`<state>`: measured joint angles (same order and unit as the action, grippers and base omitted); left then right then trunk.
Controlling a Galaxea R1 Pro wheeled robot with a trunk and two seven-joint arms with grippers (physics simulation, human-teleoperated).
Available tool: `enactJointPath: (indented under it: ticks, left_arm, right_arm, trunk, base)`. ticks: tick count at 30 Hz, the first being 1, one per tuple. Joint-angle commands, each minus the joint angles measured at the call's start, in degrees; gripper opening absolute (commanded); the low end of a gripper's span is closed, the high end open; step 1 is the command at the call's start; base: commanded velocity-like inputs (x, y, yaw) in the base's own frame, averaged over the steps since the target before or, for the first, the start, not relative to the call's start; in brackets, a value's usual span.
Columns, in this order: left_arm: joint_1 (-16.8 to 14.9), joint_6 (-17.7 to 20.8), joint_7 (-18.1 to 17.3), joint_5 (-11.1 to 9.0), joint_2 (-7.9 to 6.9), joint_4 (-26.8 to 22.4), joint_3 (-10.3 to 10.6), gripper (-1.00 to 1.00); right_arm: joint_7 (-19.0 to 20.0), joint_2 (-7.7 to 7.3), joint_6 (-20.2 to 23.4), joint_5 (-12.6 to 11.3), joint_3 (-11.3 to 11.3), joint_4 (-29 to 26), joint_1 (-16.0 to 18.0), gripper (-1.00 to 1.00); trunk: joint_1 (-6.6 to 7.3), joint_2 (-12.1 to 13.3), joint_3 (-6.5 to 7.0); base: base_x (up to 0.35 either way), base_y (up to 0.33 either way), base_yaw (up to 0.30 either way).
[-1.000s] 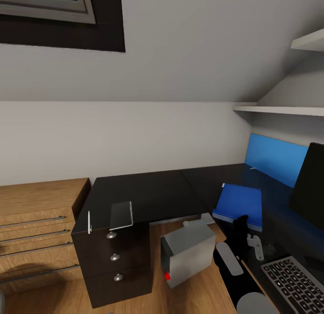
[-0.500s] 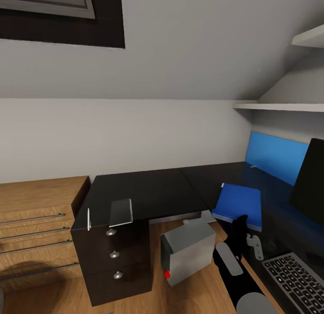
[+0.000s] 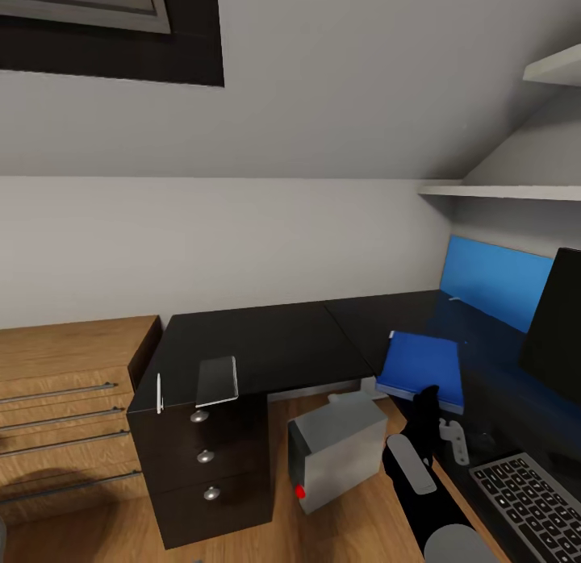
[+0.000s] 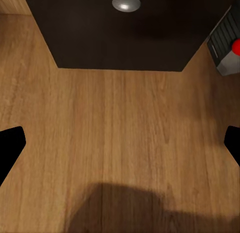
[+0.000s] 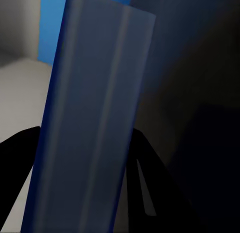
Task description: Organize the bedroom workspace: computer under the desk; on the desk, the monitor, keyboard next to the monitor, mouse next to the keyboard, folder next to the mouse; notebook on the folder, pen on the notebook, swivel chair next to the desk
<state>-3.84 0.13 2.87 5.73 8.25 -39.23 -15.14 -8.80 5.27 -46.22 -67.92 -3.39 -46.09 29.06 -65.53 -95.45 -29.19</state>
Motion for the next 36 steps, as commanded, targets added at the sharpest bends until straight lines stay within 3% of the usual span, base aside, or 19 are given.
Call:
enactJointPath:
  ticks: [1, 13, 21, 29, 36]
  left_arm:
    - [-0.03, 0.0, -0.02, 0.59, 0.07, -0.04, -0.25, 1.0]
    - [-0.03, -0.25, -0.21, 0.72, 0.08, 0.02, 1.71, 1.0]
    - [-0.03, 0.06, -0.16, 0.73, 0.04, 0.03, 1.87, 1.0]
    - [-0.05, 0.2, -0.07, 0.62, 0.02, 0.03, 1.88, 1.0]
    - [-0.04, 0.22, -0.06, 0.6, 0.01, 0.03, 1.93, 1.0]
  right_arm:
    - [-0.41, 0.04, 0.05, 0.31, -0.08, -0.06, 0.03, -1.0]
    - [-0.34, 0.0, 0.33, 0.3, -0.21, -0.05, 0.03, -1.0]
    - [-0.41, -0.06, 0.25, 0.33, -0.34, 0.16, 0.03, -1.0]
    - [-0.65, -1.03, -0.11, 0.2, -0.55, 0.23, 0.03, -1.0]
    - [-0.81, -1.17, -1.2, 0.24, -1.82, 0.22, 0.05, -1.0]
  trunk:
    - [0.0, -0.03, -0.06]
    - [0.0, -0.03, -0.06]
    - [0.0, -0.03, -0.06]
    - [0.0, -0.03, -0.06]
    - [0.0, -0.03, -0.06]
  base:
    - [0.0, 0.0, 0.0]
    - [0.095, 0.0, 0.0]
    - [0.102, 0.0, 0.0]
    - [0.008, 0.0, 0.0]
    - [0.0, 0.0, 0.0]
